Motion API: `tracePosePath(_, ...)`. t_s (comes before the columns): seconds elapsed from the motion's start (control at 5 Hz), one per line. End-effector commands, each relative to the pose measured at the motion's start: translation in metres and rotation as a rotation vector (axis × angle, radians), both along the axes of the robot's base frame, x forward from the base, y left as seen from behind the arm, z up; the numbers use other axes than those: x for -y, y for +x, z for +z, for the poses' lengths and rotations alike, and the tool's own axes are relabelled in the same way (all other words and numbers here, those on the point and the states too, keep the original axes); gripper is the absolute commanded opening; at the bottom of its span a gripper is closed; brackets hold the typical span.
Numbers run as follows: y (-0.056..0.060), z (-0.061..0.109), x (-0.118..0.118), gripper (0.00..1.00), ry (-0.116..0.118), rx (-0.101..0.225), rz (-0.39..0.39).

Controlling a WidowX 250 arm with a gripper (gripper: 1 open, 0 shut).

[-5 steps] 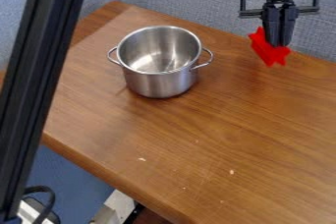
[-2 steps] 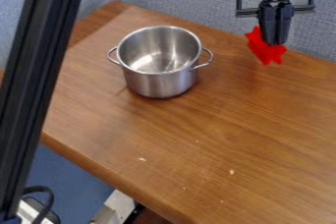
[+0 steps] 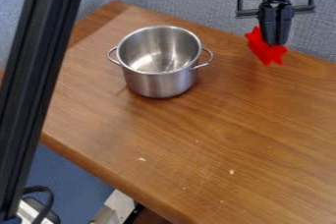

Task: Put the red object in the metal pot

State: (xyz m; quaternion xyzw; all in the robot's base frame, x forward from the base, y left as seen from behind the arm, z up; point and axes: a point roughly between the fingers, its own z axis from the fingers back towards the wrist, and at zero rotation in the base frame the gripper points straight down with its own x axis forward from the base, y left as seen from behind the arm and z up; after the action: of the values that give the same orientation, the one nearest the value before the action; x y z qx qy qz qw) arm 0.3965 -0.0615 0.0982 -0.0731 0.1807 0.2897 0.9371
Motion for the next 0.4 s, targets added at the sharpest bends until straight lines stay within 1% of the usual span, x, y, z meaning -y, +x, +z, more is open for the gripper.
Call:
tracePosePath(0.0, 0.0021, 0.0188, -0.0018, 0.00, -0.012, 0.052, 0.015)
tracePosePath(0.2, 0.0020, 0.0173, -0.0016, 0.00, -0.015, 0.047, 0.021)
